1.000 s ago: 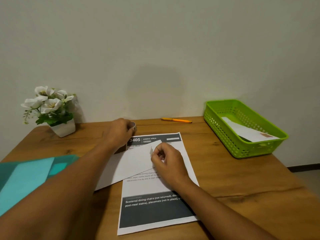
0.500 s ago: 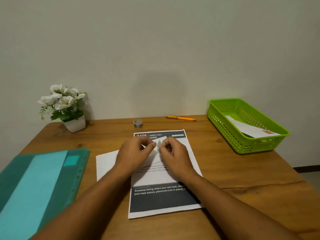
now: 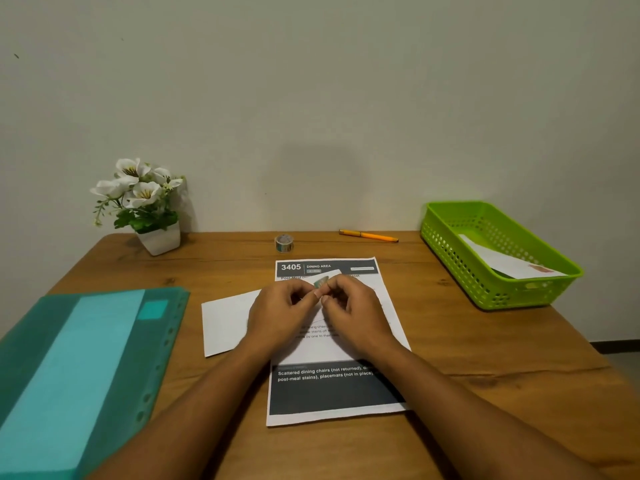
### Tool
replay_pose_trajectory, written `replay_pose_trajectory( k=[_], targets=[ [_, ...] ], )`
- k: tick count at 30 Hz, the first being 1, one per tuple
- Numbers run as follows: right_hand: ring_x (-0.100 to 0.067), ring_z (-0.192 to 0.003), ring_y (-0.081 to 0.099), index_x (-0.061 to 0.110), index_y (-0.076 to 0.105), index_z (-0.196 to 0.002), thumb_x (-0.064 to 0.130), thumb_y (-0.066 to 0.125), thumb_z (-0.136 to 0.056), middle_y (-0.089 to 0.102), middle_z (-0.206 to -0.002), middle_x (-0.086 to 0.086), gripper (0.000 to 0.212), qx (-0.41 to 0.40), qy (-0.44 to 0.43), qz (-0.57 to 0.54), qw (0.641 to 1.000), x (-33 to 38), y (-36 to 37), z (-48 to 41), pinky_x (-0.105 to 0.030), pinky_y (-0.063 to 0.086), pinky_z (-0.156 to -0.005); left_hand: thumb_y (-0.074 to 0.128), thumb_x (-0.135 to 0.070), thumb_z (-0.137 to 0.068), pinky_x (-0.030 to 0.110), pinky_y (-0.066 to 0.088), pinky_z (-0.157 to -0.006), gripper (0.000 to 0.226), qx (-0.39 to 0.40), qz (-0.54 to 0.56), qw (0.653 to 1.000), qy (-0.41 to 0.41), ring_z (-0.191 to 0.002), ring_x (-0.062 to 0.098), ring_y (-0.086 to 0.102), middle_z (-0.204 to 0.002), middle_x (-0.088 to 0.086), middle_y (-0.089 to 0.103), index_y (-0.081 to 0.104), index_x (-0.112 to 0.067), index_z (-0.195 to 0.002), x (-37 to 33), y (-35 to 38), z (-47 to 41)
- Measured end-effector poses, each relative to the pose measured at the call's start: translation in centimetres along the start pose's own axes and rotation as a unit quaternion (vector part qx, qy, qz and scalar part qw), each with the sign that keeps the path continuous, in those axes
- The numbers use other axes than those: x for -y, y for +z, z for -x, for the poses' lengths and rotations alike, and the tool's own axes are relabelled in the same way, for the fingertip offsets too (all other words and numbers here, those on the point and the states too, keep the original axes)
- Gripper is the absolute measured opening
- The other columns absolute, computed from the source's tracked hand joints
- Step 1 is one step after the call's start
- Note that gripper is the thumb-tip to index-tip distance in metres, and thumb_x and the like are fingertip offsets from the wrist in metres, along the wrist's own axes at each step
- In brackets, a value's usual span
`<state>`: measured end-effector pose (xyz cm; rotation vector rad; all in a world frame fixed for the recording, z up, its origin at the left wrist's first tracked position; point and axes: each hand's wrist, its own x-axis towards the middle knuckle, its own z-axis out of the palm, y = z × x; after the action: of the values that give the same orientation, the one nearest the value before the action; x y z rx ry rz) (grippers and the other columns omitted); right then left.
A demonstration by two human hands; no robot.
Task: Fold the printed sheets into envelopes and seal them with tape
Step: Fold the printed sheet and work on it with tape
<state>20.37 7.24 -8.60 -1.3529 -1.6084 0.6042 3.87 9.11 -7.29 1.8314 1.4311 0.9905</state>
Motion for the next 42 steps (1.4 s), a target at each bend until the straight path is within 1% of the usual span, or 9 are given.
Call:
replay_pose_trajectory(
  k=[4,8,14,19,22,25,29,38,42],
  targets=[
    [-0.011,-0.083,0.065,0.026,0.069,-0.092,0.025,0.071,-0.091,0.07,-0.089,0.01,0.003,-0.054,0.019,-0.026,0.998,-0.5,0.1,-0.3,-0.043,0.058,-0.077,0.065,-0.044,-0.094,0.043,0.056,-0.071,0.021,-0.01,0.024,0.999,-0.018,-0.072,0.009,0.068,-0.073,-0.013,0.073,0.075,-0.03,-0.08,0.3,0.2,-0.5],
    [-0.012,-0.08,0.065,0.025,0.068,-0.09,0.042,0.076,-0.091,0.069,-0.085,0.007,0.019,-0.08,0.048,-0.05,0.994,-0.7,0.0,-0.5,-0.042,0.059,-0.074,0.064,-0.047,-0.094,0.046,0.057,-0.071,0.025,-0.013,0.031,0.999,-0.017,-0.074,0.013,0.069,-0.074,-0.011,0.073,0.074,-0.029,-0.08,0.4,0.3,-0.3],
    [-0.014,-0.076,0.064,0.023,0.068,-0.081,0.031,0.073,-0.094,0.069,-0.079,0.006,0.016,-0.081,0.051,-0.017,0.995,-0.9,0.1,-0.5,-0.043,0.057,-0.07,0.067,-0.042,-0.094,0.032,0.054,-0.068,0.018,-0.025,0.011,0.999,-0.017,-0.076,0.006,0.069,-0.077,-0.017,0.073,0.076,-0.03,-0.086,0.3,0.5,-0.2],
    [-0.015,-0.076,0.064,0.022,0.066,-0.078,0.019,0.07,-0.094,0.068,-0.079,0.005,0.018,-0.12,0.088,-0.019,0.989,-0.8,-0.1,-0.7,-0.038,0.055,-0.068,0.07,-0.033,-0.093,0.03,0.051,-0.063,0.009,-0.048,-0.023,0.999,0.009,-0.068,0.006,0.064,-0.09,-0.017,0.073,0.075,-0.033,-0.1,-0.3,0.2,-1.4],
    [-0.018,-0.076,0.063,0.02,0.065,-0.078,0.017,0.069,-0.095,0.067,-0.078,0.003,0.018,-0.109,0.096,-0.018,0.989,-0.7,-0.1,-0.7,-0.04,0.054,-0.068,0.069,-0.03,-0.093,0.028,0.042,-0.073,0.016,-0.069,-0.139,0.985,0.079,-0.088,0.01,0.059,-0.104,-0.015,0.068,0.072,-0.031,-0.109,-0.5,0.2,-1.9],
    [-0.015,-0.073,0.061,0.019,0.066,-0.078,0.014,0.068,-0.095,0.067,-0.076,0.002,0.018,-0.113,0.106,-0.03,0.987,-0.5,-0.2,-0.6,-0.038,0.053,-0.066,0.069,-0.036,-0.093,0.033,0.045,-0.089,0.028,-0.038,-0.211,0.973,0.083,-0.112,0.015,0.052,-0.12,-0.008,0.066,0.07,-0.028,-0.119,0.3,0.9,-2.2],
    [-0.008,-0.066,0.053,0.022,0.06,-0.072,0.012,0.065,-0.095,0.061,-0.071,0.006,0.026,-0.136,0.114,-0.03,0.984,-0.4,-0.3,-0.8,-0.027,0.045,-0.061,0.065,-0.042,-0.094,0.038,0.043,-0.098,0.031,-0.026,-0.234,0.968,0.085,-0.118,0.017,0.049,-0.126,-0.007,0.064,0.07,-0.029,-0.121,1.0,1.3,-2.6],
    [-0.016,-0.075,0.06,0.02,0.061,-0.074,0.028,0.058,-0.095,0.065,-0.077,0.006,0.023,-0.03,0.137,0.175,0.975,-0.5,-1.2,-4.0,-0.032,0.035,-0.058,0.062,-0.043,-0.095,0.039,0.04,-0.1,0.031,-0.019,-0.241,0.966,0.088,-0.12,0.018,0.047,-0.126,-0.008,0.062,0.068,-0.03,-0.123,1.2,1.3,-2.5],
    [-0.018,-0.077,0.061,0.019,0.059,-0.071,0.032,0.058,-0.096,0.065,-0.081,0.005,0.027,-0.01,0.14,0.216,0.966,-0.8,-1.0,-4.8,-0.033,0.039,-0.061,0.062,-0.042,-0.095,0.04,0.04,-0.101,0.03,-0.02,-0.242,0.966,0.091,-0.12,0.018,0.046,-0.126,-0.008,0.061,0.067,-0.03,-0.123,1.2,1.3,-2.5]
  ],
)
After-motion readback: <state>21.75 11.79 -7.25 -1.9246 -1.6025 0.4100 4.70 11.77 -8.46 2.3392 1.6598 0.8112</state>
